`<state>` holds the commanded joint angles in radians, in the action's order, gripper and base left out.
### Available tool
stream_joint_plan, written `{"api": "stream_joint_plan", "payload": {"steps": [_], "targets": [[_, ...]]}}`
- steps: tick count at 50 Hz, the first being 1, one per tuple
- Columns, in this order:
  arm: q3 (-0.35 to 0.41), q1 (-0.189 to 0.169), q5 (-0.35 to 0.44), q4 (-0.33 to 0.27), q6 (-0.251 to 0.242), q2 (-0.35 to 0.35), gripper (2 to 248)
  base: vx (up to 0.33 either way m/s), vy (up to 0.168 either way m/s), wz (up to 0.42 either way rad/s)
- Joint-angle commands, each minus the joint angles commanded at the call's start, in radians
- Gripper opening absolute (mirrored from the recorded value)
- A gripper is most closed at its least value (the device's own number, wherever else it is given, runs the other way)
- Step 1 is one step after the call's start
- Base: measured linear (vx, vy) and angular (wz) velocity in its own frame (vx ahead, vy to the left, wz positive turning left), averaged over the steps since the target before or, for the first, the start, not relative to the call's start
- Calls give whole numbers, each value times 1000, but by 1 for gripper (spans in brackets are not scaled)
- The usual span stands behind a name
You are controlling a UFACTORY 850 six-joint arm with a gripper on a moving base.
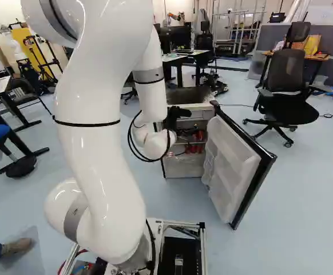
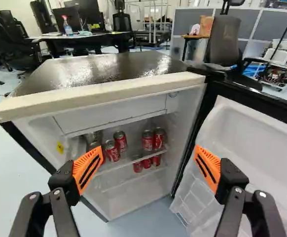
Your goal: Grab a drink from the fridge
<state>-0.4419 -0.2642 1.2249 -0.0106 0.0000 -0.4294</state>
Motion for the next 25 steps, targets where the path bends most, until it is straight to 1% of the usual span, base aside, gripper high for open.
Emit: {"api": "stream_joint_plan", "payload": {"steps": [19,25], "targets": [[-22,0,-36,-70,0,-63,247,0,0,0],[-34,1,-44,-79,0,-86,247,0,0,0]]}}
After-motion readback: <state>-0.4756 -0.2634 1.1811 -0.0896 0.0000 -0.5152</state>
